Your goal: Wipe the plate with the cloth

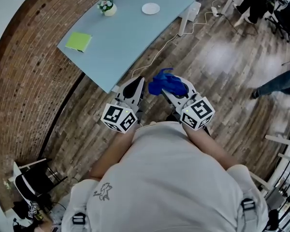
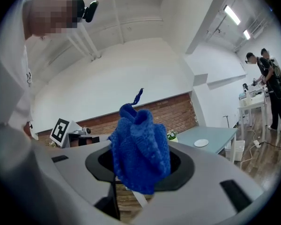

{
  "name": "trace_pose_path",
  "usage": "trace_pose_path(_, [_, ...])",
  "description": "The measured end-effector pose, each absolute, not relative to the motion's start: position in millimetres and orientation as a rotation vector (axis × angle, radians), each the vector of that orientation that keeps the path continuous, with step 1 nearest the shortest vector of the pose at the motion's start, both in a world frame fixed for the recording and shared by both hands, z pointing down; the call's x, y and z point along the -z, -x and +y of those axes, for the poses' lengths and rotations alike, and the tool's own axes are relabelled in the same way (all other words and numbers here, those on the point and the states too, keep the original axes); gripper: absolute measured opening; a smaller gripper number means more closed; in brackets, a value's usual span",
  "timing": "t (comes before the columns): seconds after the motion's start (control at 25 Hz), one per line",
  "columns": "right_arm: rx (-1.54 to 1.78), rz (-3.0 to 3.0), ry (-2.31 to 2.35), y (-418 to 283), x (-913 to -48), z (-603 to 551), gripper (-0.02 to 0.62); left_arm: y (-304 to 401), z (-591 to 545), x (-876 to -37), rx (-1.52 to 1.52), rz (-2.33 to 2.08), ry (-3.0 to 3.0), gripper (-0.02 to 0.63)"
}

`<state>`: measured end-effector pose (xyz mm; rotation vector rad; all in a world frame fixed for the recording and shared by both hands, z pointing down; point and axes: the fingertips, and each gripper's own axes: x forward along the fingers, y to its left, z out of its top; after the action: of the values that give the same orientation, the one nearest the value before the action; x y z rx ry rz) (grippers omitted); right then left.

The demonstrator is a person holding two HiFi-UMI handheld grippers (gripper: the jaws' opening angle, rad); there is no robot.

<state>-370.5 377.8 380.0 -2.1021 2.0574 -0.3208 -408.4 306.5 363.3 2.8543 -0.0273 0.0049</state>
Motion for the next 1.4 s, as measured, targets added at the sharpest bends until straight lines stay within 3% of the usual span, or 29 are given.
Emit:
trace_pose_path(0.72, [0.348,2.166,1.975,194.6,-367.5,374.3,0.161,238.6,294.7,-363.2,0.022,-0.191,-2.838,0.008])
trace_pose_path(1.4, [0.385,2.105,2.029,101.4,-384.6,363.0,0.161,120.2,284.5,-372.3,-0.015,-0.049,-2.833,0.008])
